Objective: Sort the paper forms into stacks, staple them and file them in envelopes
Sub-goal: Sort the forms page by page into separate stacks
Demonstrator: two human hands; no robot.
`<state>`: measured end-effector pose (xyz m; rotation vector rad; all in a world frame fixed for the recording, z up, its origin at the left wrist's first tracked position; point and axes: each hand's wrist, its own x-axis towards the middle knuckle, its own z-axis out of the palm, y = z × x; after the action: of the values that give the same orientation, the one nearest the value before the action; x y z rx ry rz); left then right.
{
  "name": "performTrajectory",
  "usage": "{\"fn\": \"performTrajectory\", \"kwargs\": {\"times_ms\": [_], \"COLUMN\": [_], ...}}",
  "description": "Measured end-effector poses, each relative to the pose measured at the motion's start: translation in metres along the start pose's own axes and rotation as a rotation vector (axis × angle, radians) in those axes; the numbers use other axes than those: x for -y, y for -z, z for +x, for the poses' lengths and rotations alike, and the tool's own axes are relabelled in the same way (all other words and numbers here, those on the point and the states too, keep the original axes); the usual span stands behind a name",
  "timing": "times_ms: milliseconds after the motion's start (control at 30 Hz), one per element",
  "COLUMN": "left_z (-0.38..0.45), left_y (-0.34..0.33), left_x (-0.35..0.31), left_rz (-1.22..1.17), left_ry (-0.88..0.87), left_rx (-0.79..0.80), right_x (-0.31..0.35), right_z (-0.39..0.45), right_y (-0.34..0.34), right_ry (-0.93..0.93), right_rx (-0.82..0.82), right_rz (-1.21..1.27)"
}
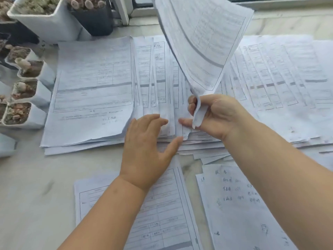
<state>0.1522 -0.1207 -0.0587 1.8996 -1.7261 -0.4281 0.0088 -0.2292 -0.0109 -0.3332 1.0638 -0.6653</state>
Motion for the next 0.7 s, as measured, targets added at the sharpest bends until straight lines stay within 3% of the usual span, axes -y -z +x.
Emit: {"fn": "performTrajectory", "kwargs": {"times_ms": [267,433,600,700], "left_z": [0.011,0.016,0.026,0.03], "left_y": [-0.005,0.007,0.026,0.034], "left_x": [0.005,0.007,0.007,0.012], "left_rz": [0.098,-0.042,-0.42,-0.44], "left_ry": [-0.016,0.028,0.359,0.328], "left_rx": [0.005,-0.062,-0.077,-0.043], "right_x": [-0.006,-0.008,-0.008,-0.007], "right_z": [0.007,0.008,0.01,0.006], "right_y": [0.006,0.009,0.011,0.006], "right_ry": [0.002,0.015,0.015,0.042], "right_rx": [-0.028,-0.018,-0.011,-0.003], "right_rz": [0.004,0.022,0.054,0.012]}}
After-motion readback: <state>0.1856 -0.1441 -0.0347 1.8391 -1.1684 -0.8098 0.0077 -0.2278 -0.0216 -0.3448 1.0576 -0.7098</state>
